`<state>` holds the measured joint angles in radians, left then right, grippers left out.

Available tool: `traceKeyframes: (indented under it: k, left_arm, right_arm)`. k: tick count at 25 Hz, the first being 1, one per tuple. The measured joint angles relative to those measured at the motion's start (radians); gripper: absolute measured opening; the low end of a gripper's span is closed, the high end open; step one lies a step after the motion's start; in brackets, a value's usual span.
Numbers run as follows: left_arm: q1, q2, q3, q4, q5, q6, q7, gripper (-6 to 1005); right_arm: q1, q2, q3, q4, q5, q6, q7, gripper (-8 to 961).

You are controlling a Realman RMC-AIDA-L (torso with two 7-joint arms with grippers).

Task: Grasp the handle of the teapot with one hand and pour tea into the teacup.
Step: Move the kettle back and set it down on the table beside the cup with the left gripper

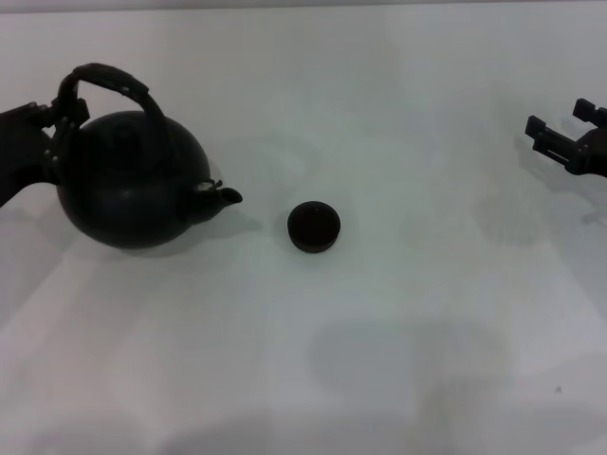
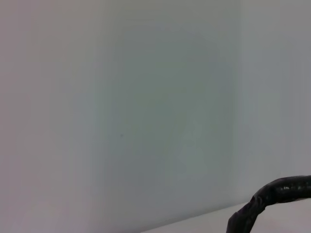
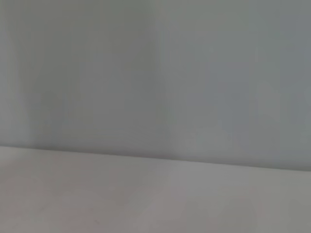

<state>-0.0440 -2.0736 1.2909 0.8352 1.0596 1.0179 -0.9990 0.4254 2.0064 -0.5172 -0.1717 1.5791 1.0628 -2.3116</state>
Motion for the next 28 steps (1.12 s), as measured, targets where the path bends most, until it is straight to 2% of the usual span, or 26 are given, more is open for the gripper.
traceKeyframes:
  k: [9, 28]
  left_arm:
    - [-0.067, 0.002, -0.137, -0.212, -0.003, 0.163, 0.133, 110]
    - [-0.134, 0.002, -0.180, -0.364, -0.004, 0.176, 0.219, 113]
  right_arm:
    - [0.001, 0.000, 0.000, 0.000, -0.001, 0.000, 0.001, 844]
    - [-0.004, 0.000, -0.001, 0.000, -0.002, 0.000, 0.000, 844]
